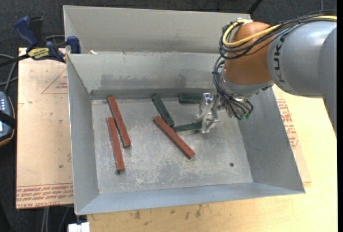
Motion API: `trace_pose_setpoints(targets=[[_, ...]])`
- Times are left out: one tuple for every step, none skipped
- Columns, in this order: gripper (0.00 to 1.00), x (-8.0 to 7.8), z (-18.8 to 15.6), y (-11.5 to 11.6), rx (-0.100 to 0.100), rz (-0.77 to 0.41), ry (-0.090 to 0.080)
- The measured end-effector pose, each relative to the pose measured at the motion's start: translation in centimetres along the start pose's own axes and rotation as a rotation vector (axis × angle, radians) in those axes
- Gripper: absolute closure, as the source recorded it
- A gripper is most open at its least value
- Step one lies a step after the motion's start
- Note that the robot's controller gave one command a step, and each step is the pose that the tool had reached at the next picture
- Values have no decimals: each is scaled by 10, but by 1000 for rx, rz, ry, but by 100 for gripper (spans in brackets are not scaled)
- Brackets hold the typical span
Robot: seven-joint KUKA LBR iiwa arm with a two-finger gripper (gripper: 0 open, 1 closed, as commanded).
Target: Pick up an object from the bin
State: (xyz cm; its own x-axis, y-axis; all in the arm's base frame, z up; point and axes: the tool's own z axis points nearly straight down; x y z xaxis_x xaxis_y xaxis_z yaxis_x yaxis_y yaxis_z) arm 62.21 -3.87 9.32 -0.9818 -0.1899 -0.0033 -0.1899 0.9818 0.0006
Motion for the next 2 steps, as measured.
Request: trace_pose_setpoints(targets=[[100, 0, 0, 0, 0, 0, 0], [100, 0, -1, 0, -1, -1, 2]])
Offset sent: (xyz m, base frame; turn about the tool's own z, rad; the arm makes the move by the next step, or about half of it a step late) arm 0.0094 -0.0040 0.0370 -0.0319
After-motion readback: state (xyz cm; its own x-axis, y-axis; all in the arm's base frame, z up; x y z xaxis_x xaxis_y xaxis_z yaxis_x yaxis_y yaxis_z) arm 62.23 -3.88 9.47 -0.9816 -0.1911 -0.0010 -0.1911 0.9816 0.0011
